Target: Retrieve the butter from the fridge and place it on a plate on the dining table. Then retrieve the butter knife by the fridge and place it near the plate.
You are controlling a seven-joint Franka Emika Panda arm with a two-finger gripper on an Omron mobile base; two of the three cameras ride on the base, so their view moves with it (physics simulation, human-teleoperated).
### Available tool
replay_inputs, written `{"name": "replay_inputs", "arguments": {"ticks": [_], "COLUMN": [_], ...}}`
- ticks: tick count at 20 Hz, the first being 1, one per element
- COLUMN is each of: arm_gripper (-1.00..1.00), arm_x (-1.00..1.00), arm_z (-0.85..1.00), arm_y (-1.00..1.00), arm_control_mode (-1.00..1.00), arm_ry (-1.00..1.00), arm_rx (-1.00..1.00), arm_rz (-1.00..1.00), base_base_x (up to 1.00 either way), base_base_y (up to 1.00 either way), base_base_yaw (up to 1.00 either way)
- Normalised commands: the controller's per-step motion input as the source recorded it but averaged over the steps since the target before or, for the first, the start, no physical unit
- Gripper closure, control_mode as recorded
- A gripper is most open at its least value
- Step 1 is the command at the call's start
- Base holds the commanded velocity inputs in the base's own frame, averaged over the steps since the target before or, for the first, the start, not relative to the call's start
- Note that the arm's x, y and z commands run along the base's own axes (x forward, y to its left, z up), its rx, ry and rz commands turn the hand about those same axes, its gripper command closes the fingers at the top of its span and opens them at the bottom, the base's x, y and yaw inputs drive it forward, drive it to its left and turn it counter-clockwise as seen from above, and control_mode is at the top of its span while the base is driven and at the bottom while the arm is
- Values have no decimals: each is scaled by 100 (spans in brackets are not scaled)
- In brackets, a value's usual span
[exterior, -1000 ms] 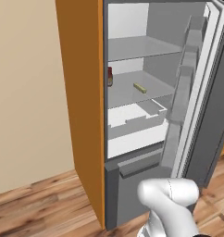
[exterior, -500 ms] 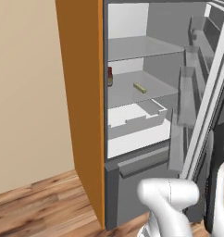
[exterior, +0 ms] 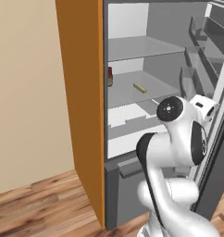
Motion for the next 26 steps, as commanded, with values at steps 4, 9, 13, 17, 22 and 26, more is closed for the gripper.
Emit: {"name": "replay_inputs", "arguments": {"ticks": [4, 9, 13, 17, 22, 26], "arm_gripper": [-100, -100, -100, -100, -100, -100], "arm_x": [71, 61, 85, 61, 18, 0], "arm_z": [3, -2, -3, -8, -26, -32], "arm_y": [17, -14, -19, -21, -64, -90], "arm_control_mode": [-100, -100, -100, -100, -100, -100], "arm_ry": [38, 32, 3, 0, 8, 5], "arm_rx": [-52, -24, 0, 0, -3, -2], "arm_rz": [-12, -19, -14, -10, -15, -15], "base_base_x": [0, 0, 0, 0, 0, 0], "base_base_y": [0, 0, 0, 0, 0, 0], "base_base_yaw": [0, 0, 0, 0, 0, 0]}}
